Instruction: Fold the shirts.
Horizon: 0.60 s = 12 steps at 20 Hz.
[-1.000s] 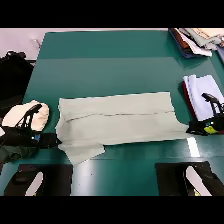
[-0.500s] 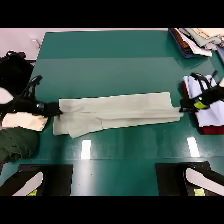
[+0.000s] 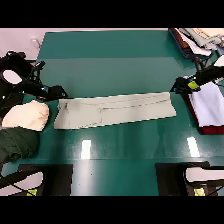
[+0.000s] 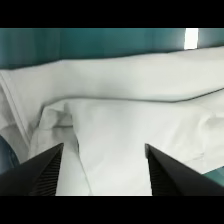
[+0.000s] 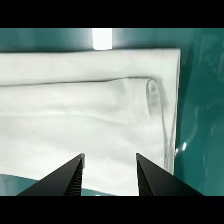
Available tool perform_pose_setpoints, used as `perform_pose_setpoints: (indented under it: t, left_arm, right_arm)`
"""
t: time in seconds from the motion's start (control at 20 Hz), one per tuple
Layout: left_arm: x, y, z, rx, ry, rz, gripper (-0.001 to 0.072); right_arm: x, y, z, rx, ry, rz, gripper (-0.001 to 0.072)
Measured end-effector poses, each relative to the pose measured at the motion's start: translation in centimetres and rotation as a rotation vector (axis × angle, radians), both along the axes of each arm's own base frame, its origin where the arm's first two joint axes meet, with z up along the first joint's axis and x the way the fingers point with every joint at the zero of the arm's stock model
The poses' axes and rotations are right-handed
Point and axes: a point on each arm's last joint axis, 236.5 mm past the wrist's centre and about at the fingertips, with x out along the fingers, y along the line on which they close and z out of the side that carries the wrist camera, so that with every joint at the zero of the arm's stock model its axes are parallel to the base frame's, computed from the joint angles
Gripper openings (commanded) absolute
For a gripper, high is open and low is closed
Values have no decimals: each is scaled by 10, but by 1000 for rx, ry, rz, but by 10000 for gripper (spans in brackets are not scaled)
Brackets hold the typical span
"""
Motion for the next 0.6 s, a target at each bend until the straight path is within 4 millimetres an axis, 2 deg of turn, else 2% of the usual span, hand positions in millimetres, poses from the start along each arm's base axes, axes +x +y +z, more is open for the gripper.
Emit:
perform_pose_setpoints:
  t: [0.1,0.15,0.2,0.25,0.45,0.6]
  left_arm:
    - [4,-2,4,-14,-5,6,597]
    - [5,-4,6,-24,-6,8,465]
    - [5,-7,8,-39,-7,9,140]
    - [6,-9,10,-55,-7,11,33]
    - [8,-35,18,-101,-28,-20,24]
    - [10,-73,21,-122,-62,-63,23]
  right_arm:
    - [-2,-14,-2,31,7,-19,386]
    - [-7,-22,-6,45,21,-31,399]
    - [-14,-30,-14,61,44,-48,455]
    - [-22,-37,-22,82,62,-62,456]
    - [-42,-48,-55,203,93,-141,456]
    - [-48,-32,-78,314,118,-161,456]
